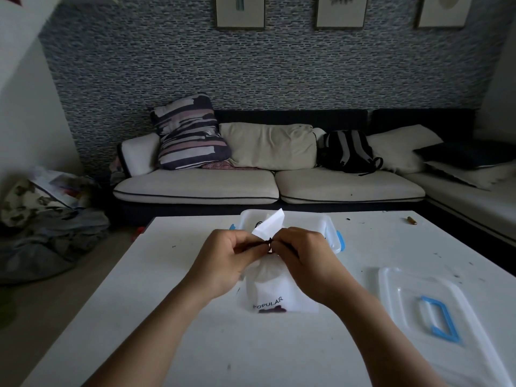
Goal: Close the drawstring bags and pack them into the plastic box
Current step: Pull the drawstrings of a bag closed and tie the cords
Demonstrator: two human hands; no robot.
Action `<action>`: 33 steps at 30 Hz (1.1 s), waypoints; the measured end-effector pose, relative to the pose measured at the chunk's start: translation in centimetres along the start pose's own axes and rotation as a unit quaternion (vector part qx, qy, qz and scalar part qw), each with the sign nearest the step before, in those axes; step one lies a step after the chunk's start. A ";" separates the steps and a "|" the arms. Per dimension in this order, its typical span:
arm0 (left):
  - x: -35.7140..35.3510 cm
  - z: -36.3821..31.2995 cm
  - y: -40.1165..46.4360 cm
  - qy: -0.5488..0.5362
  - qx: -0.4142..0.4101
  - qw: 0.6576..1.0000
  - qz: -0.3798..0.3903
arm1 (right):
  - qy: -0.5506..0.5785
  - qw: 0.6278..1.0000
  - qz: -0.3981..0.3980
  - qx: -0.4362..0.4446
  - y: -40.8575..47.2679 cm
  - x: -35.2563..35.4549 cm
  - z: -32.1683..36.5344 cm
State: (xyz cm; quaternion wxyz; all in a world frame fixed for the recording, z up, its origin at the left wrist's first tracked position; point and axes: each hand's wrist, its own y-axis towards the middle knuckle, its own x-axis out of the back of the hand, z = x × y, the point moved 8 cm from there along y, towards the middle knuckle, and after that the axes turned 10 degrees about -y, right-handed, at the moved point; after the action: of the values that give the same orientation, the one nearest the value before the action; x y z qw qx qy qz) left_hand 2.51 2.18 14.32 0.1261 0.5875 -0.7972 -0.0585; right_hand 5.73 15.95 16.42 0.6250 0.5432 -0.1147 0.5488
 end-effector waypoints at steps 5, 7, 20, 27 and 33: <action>1.5 -1.8 -0.4 0.125 -0.093 0.986 -0.059 | -0.009 1.000 -0.001 -0.003 0.0 0.2 -0.1; 1.7 -1.8 -0.4 0.139 -0.096 0.984 -0.048 | -0.012 1.000 -0.004 -0.001 0.1 0.3 -0.2; 2.1 -1.1 -0.4 0.149 -0.130 0.979 -0.051 | 0.094 0.991 0.031 -0.094 -0.2 0.5 -1.8; 1.2 -1.1 -0.6 0.020 -0.120 0.992 -0.026 | 0.096 0.991 0.029 -0.092 -0.3 0.9 -2.2; 0.9 -1.8 -1.0 0.038 -0.193 0.979 -0.046 | 0.105 0.989 0.034 -0.098 -0.4 0.8 -2.2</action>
State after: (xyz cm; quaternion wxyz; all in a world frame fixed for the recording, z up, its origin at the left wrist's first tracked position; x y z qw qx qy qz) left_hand 3.64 1.18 15.95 0.2648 0.5898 -0.7378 -0.1943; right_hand 5.38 18.23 15.98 0.6645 0.4144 -0.1198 0.6102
